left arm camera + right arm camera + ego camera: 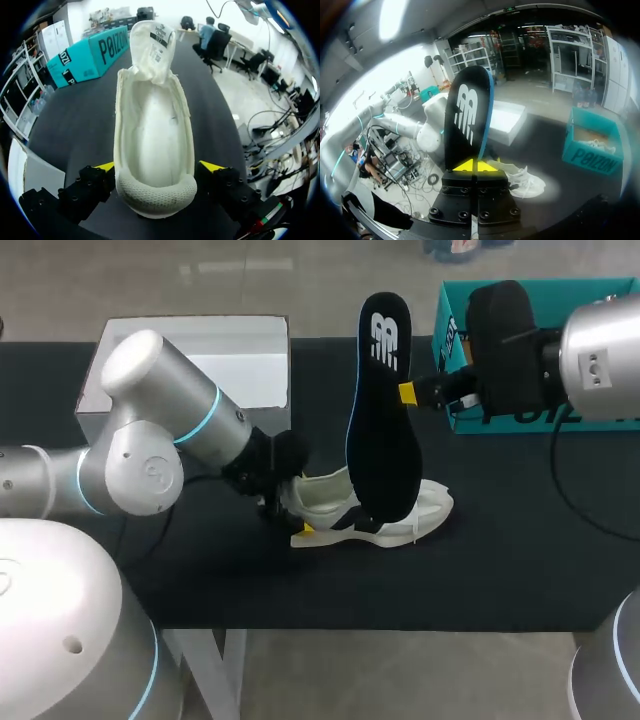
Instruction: Take the shoe out of the shoebox, open the shoe tongue, remove and reinsert the insole, then place the shoe into the shoebox
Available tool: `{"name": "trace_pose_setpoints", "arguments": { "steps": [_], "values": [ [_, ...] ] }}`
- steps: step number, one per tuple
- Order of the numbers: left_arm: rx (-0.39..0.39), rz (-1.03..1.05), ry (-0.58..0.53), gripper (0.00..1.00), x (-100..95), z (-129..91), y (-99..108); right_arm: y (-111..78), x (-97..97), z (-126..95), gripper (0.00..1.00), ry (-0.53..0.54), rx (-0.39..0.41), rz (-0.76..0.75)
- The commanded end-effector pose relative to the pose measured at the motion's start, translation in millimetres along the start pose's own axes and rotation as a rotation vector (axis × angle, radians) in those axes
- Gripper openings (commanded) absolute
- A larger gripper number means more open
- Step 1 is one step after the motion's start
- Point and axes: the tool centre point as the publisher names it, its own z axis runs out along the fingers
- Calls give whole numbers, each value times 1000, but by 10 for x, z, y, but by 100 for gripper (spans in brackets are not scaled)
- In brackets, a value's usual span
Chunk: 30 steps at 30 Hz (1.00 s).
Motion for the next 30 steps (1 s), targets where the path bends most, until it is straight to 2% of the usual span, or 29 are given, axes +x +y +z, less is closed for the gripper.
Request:
{"name": "trace_pose_setpoints", "arguments": {
  "steps": [1,8,11,16,20,26,30],
  "values": [
    [-3,0,-1,100,2,10,-3,5,-5,36,0,2,-2,0],
    [-103,-4,-57,100,-17,-212,-40,5,-5,36,0,2,-2,0],
    [-115,12,-81,100,-46,-330,-109,5,-5,36,0,2,-2,0],
    [-145,41,-61,100,-56,-417,-226,5,-5,36,0,2,-2,0],
    [-214,38,-75,100,-64,-476,-278,5,-5,36,0,2,-2,0],
    [-267,36,-89,100,-46,-578,-361,5,-5,36,0,2,-2,0],
    [-375,24,-98,100,-41,-643,-423,5,-5,36,0,2,-2,0]
  ]
}}
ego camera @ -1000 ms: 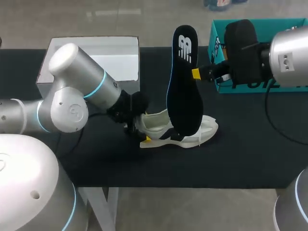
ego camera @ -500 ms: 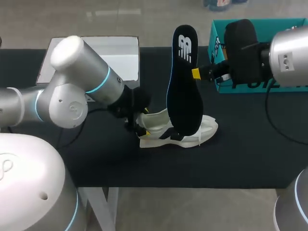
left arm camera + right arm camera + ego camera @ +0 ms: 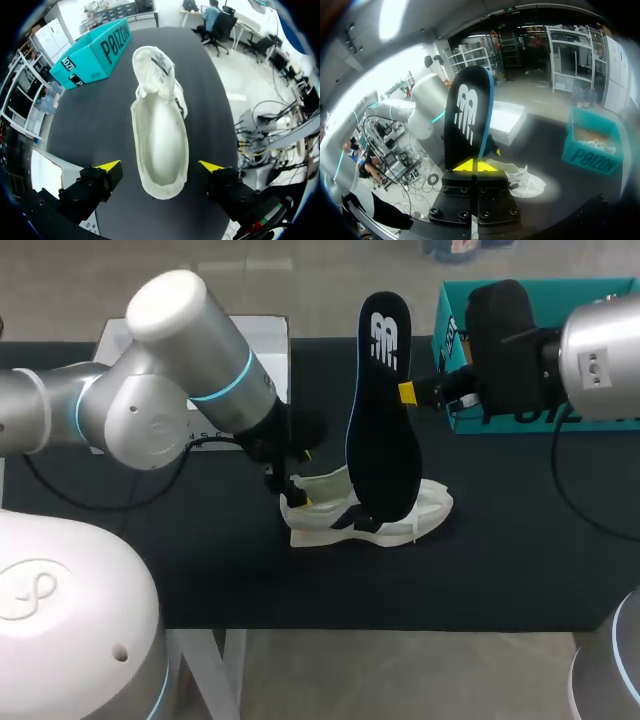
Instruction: Take the shoe out of the shoebox, open the shoe tongue, remove and reinsert the insole, then place the shoe into the shoebox
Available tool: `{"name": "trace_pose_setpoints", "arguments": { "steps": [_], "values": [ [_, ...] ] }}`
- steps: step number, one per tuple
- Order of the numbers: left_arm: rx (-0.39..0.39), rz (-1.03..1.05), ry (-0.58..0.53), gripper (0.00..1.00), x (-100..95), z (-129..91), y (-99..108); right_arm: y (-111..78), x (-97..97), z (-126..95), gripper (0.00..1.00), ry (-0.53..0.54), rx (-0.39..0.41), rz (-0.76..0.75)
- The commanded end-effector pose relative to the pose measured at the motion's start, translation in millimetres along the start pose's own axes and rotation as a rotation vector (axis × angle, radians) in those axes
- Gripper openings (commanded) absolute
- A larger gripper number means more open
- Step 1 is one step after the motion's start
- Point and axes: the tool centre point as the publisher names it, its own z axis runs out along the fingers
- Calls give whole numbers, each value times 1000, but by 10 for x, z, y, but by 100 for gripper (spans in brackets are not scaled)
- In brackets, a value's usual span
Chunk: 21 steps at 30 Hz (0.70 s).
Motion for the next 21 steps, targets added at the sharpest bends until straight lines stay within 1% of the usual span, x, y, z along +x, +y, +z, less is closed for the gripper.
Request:
{"name": "trace_pose_setpoints", "arguments": {
  "steps": [1,3,8,13,21],
  "values": [
    [-199,-14,-10,100,13,-115,-61,1,-7,36,0,2,-2,0],
    [-226,-16,-5,100,2,-117,-60,1,-7,36,0,2,-2,0],
    [-245,-18,6,100,2,-99,-37,1,-7,36,0,2,-2,0],
    [-236,-20,16,100,-19,-57,8,1,-7,36,0,2,-2,0],
    [-232,-10,18,100,-60,-67,8,1,-7,36,0,2,-2,0]
  ]
}}
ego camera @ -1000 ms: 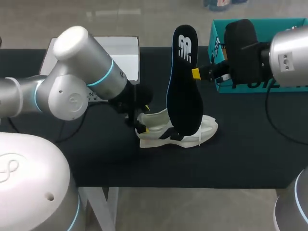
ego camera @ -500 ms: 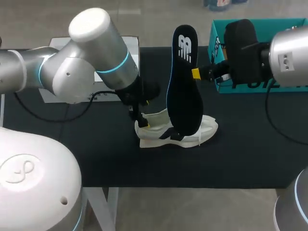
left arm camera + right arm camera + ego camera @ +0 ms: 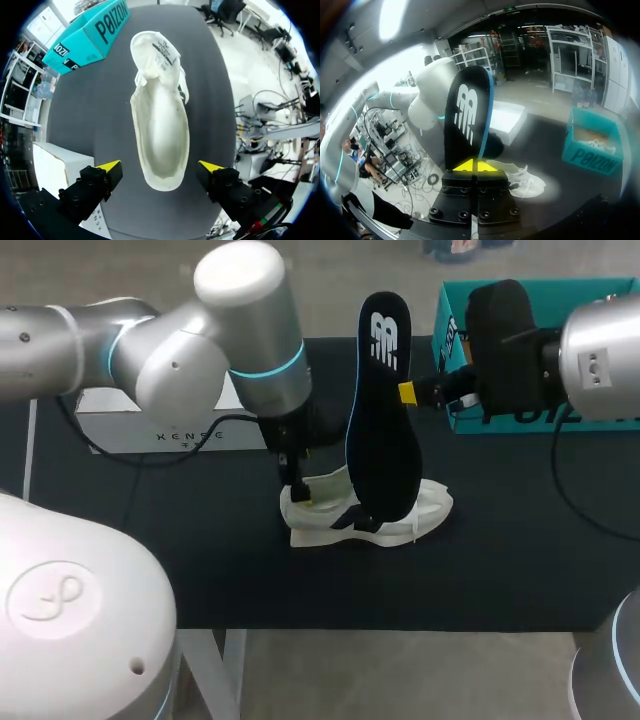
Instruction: Take the shoe out of the shoebox, open the shoe tongue, remove and reinsert the insole, then place the shoe into the shoebox
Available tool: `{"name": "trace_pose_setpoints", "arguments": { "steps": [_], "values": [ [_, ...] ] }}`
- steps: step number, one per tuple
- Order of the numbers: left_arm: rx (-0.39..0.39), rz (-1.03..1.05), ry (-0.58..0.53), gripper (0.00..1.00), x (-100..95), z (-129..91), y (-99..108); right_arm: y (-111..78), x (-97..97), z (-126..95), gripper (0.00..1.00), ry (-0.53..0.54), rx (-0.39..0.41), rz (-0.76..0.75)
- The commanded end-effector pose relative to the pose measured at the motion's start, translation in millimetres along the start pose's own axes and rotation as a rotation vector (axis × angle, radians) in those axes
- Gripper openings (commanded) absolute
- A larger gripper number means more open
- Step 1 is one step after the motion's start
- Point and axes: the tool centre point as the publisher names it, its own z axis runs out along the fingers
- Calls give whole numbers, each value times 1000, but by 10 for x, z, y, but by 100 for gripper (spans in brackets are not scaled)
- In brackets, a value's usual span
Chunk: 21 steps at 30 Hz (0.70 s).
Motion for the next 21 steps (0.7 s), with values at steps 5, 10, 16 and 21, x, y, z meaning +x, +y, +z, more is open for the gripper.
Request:
{"name": "trace_pose_setpoints", "arguments": {
  "steps": [5,10,16,21],
  "values": [
    [0,8,2,100,-45,-2,-7,0,-7,36,0,3,-2,0],
    [4,15,5,100,-50,-3,-6,0,-7,36,0,3,-2,0],
    [2,22,8,100,-55,-6,-1,0,-7,36,0,3,-2,0],
    [7,29,7,100,-86,-28,-7,0,-7,36,0,3,-2,0]
  ]
}}
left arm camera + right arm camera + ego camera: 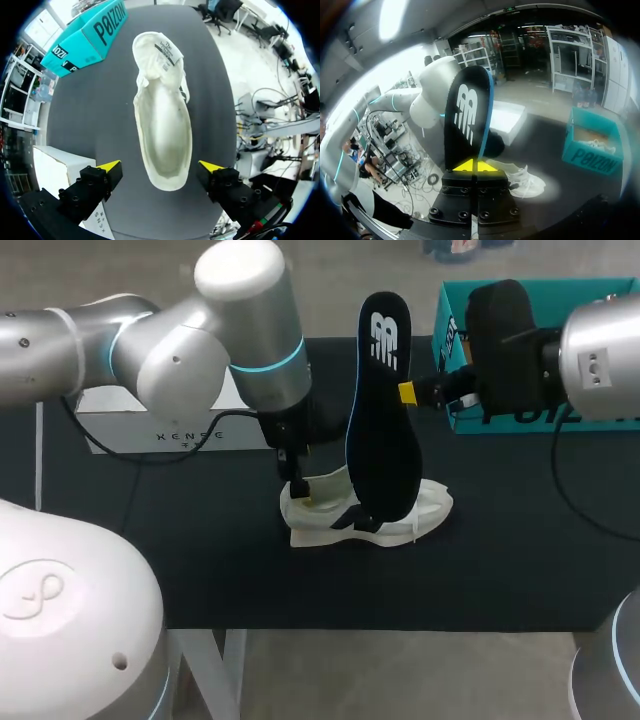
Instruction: Take the shoe out of the shoebox, open the shoe tongue, remove and reinsert the insole, then place the shoe into the shoebox
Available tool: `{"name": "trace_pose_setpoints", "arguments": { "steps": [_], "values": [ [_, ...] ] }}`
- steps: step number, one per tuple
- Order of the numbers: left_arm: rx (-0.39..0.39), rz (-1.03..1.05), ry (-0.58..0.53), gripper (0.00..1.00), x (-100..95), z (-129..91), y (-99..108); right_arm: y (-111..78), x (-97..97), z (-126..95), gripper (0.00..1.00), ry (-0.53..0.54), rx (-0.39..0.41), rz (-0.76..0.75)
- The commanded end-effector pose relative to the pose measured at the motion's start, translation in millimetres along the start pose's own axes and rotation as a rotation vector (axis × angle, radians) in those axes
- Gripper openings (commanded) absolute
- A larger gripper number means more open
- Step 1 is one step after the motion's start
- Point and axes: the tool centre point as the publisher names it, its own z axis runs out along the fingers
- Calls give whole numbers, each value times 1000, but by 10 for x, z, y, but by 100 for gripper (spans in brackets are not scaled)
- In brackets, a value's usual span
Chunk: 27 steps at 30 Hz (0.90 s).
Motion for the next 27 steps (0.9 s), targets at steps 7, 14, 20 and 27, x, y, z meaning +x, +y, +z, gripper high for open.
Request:
{"name": "trace_pose_setpoints", "arguments": {
  "steps": [7,14,20,27],
  "values": [
    [15,36,-49,100,-302,73,-282,0,-7,36,0,3,-2,0],
    [61,55,-63,100,-460,329,-597,0,-7,36,0,3,-2,0],
    [67,57,-47,85,-500,538,-722,0,-7,36,0,3,-2,0],
    [88,59,-37,0,-479,625,-813,0,-7,36,0,3,-2,0]
  ]
}}
